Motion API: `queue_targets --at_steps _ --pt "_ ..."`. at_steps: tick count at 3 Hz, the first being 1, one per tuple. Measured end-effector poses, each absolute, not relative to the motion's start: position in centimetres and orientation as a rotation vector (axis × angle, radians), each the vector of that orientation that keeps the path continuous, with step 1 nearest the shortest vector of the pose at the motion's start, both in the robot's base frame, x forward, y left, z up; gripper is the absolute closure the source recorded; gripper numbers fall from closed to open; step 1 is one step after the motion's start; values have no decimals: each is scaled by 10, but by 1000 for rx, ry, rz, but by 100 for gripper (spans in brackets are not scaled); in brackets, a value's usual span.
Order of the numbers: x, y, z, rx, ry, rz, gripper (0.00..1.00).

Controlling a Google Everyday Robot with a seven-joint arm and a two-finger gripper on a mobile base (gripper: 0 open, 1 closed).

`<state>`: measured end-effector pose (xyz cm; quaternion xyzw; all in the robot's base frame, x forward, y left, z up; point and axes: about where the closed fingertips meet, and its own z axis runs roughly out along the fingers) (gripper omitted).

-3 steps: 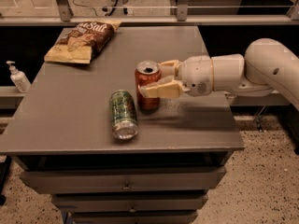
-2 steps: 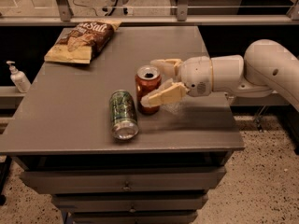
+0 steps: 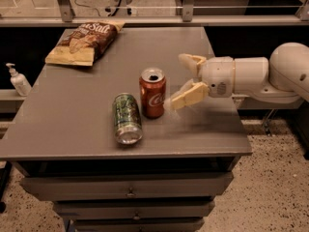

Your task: Move coke can near green can

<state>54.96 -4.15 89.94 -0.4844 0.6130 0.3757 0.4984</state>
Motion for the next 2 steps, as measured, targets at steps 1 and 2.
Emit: queue_targets --at_steps 1,2 --pt "576 -111 912 -1062 1511 748 0" --pt "598 -187 942 -948 1513 553 0"
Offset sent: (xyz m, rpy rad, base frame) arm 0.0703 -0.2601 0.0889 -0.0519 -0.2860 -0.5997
